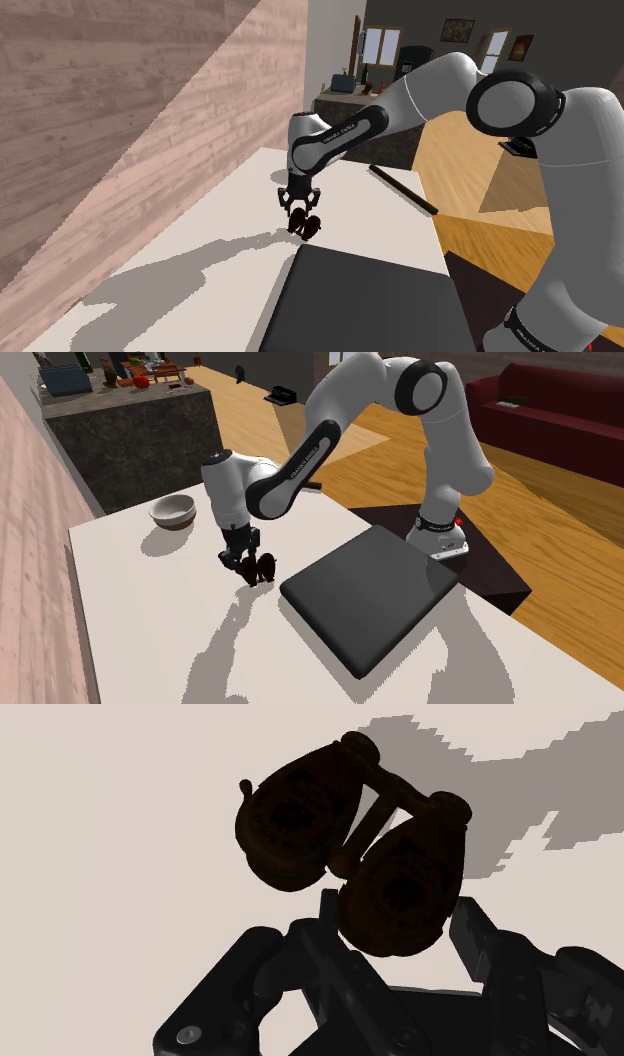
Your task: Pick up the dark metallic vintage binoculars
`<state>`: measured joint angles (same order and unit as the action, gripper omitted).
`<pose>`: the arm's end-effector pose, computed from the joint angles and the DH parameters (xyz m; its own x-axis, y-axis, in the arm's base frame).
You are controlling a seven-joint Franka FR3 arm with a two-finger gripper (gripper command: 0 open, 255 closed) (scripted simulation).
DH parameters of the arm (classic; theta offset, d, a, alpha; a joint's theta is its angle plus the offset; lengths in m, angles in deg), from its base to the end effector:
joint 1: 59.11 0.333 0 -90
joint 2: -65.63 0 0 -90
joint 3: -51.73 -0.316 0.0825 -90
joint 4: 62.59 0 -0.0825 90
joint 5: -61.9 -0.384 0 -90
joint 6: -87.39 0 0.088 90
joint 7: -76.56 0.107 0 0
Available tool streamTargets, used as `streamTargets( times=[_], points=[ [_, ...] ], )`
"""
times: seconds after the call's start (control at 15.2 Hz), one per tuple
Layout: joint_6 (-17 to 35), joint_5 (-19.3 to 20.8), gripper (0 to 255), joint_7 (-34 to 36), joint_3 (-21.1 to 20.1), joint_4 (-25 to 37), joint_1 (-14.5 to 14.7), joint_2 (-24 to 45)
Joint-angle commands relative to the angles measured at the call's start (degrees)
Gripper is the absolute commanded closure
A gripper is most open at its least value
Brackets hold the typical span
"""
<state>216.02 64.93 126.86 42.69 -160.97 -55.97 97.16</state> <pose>0.6564 0.1296 0.2710 0.7930 -0.6078 -0.0413 -0.6088 -0.7932 -0.0152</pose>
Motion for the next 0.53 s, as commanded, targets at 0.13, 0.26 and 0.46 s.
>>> streamTargets(
  times=[0.13,0.26,0.46],
  points=[
    [-2.17,-0.26,255,-0.08,-0.17,0.53,-0.12,-1.63],
    [-3.35,-0.39,255,-0.12,-0.26,0.91,-0.17,-2.44],
    [-5.14,-0.59,255,-0.18,-0.37,1.55,-0.25,-3.61]
  ],
)
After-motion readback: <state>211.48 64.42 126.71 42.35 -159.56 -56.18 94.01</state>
